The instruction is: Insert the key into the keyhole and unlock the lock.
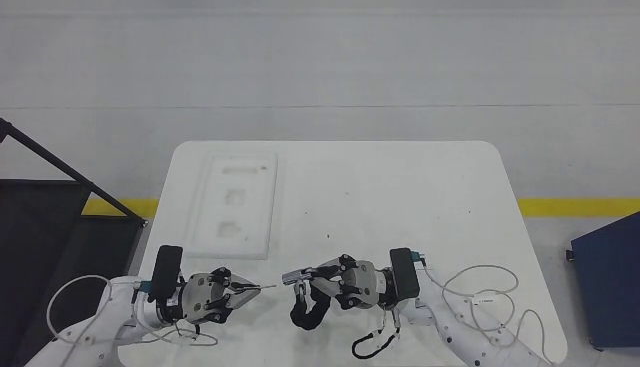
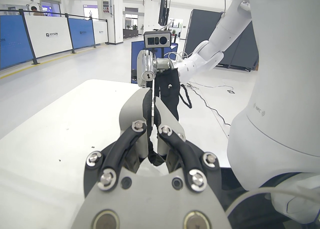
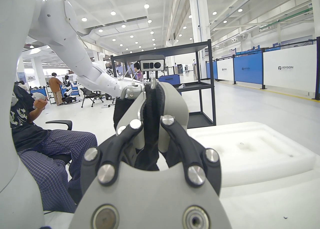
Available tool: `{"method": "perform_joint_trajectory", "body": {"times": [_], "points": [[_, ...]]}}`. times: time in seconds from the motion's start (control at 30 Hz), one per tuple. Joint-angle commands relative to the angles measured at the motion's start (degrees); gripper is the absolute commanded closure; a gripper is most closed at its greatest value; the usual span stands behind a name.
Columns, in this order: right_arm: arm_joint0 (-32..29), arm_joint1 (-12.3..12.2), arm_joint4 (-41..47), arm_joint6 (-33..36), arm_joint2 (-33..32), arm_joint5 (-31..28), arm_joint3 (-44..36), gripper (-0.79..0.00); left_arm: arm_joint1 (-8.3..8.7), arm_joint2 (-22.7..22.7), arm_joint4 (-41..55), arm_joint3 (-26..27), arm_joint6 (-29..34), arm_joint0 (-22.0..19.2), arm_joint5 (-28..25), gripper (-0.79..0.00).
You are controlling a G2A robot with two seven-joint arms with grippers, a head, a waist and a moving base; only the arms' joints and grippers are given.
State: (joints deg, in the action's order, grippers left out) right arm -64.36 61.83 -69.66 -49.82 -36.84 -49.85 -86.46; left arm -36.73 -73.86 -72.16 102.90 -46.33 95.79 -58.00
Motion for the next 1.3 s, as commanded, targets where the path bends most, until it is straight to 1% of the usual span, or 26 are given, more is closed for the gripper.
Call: {"method": "perform_joint_trajectory", "body": {"times": [0.0,0.2,0.33,0.7,1.27], "points": [[0.00,0.00,0.00,0.00,0.00,0.00,0.00,0.000,-0.06,0.45,0.15,-0.59,0.05,-0.22,0.00,0.000],[0.00,0.00,0.00,0.00,0.00,0.00,0.00,0.000,-0.28,1.84,2.97,-1.18,0.05,-0.99,0.00,0.000],[0.00,0.00,0.00,0.00,0.00,0.00,0.00,0.000,-0.34,3.54,5.47,-1.04,0.04,-1.79,0.00,0.000],[0.00,0.00,0.00,0.00,0.00,0.00,0.00,0.000,-0.47,5.69,6.92,-3.18,0.04,-3.28,0.00,0.000],[0.00,0.00,0.00,0.00,0.00,0.00,0.00,0.000,-0.28,8.22,7.11,-3.21,0.05,-5.01,0.00,0.000]]}}
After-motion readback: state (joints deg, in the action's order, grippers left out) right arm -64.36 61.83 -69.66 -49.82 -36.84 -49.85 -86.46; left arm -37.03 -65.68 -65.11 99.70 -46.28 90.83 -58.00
